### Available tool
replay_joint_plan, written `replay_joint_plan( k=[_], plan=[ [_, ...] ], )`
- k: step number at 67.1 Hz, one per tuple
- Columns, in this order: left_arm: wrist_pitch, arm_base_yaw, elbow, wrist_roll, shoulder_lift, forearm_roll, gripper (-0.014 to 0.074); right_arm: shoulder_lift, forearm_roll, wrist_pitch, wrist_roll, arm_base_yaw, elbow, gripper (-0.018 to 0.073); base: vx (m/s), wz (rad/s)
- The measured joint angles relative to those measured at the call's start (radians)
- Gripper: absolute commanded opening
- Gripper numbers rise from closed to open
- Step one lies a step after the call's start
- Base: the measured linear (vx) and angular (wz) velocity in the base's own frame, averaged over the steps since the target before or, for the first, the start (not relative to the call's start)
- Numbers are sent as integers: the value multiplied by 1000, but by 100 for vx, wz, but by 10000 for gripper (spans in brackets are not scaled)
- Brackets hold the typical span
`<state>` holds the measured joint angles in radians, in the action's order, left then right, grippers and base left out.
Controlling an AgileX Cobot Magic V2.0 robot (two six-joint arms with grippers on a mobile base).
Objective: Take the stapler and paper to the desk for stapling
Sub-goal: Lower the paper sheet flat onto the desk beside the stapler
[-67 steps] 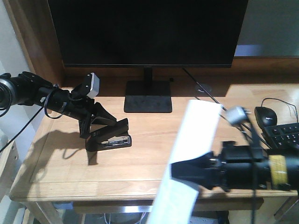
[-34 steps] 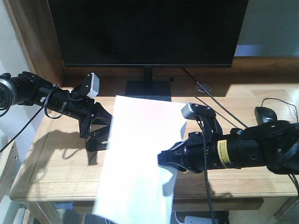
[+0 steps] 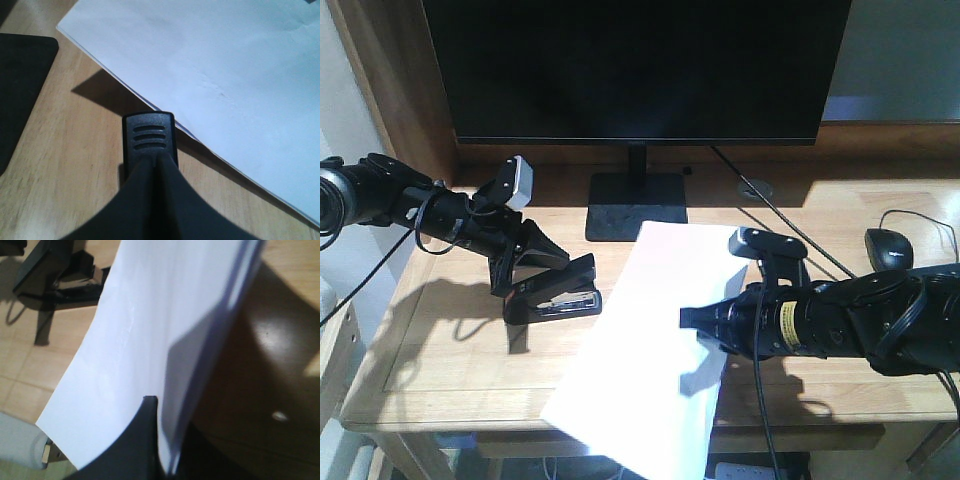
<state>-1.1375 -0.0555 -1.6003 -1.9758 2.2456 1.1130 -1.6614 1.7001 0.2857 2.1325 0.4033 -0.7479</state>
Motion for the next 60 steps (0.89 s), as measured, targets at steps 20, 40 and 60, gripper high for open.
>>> replay_joint_plan(
  k=[20, 40, 60],
  plan=[
    [0, 0, 0, 0, 0, 0, -6, -58, -18, -35, 0, 0, -46, -5, 0, 0],
    [0, 0, 0, 0, 0, 0, -6, -131, -13, 60, 0, 0, -119, -5, 0, 0],
    [0, 0, 0, 0, 0, 0, -6, -129, 9, 153, -29, 0, -120, -5, 0, 0]
  ],
)
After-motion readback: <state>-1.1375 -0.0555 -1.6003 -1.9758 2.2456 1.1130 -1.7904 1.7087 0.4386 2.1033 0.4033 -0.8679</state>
